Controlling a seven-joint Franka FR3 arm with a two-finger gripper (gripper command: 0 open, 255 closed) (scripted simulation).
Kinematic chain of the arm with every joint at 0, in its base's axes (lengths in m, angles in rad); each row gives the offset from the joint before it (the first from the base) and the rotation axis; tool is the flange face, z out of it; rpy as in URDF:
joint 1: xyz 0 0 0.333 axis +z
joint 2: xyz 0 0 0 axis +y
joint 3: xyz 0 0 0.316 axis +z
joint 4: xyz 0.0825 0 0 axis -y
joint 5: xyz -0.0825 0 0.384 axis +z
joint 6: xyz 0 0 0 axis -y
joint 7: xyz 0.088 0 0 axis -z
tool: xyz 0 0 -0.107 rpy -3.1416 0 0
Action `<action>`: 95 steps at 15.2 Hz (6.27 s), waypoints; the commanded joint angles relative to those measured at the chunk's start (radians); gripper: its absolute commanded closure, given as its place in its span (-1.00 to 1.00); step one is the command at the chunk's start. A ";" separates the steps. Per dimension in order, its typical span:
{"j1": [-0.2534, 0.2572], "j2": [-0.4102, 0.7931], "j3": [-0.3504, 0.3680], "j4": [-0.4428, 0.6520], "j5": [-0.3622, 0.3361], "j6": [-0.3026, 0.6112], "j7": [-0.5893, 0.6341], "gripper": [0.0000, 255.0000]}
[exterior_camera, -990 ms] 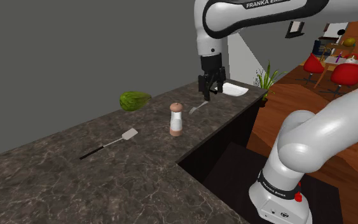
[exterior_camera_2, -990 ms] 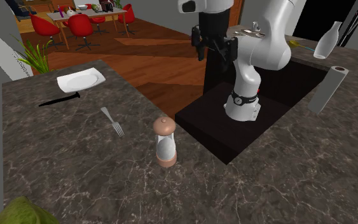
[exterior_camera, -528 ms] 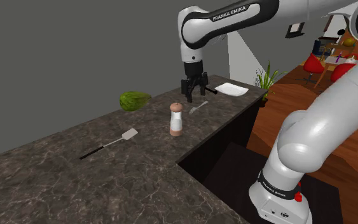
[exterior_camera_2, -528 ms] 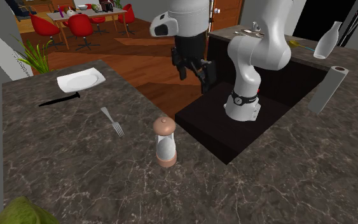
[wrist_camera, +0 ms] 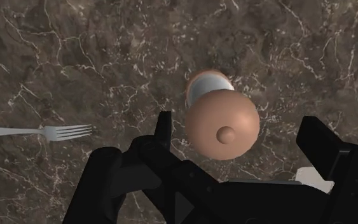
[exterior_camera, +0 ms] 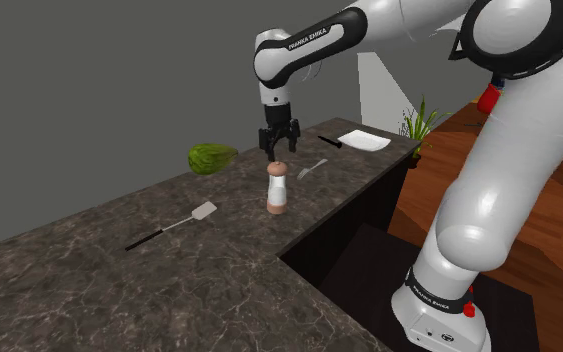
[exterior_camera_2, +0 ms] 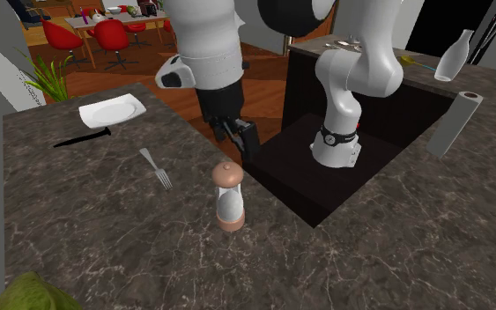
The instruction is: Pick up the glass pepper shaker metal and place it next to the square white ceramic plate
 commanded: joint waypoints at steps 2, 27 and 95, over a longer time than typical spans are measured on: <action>-0.006 0.115 -0.006 0.099 0.018 0.025 -0.015 -1.00; -0.007 0.144 -0.006 0.027 0.023 0.128 -0.018 1.00; -0.207 0.066 -0.191 0.457 -0.042 -0.373 -0.397 1.00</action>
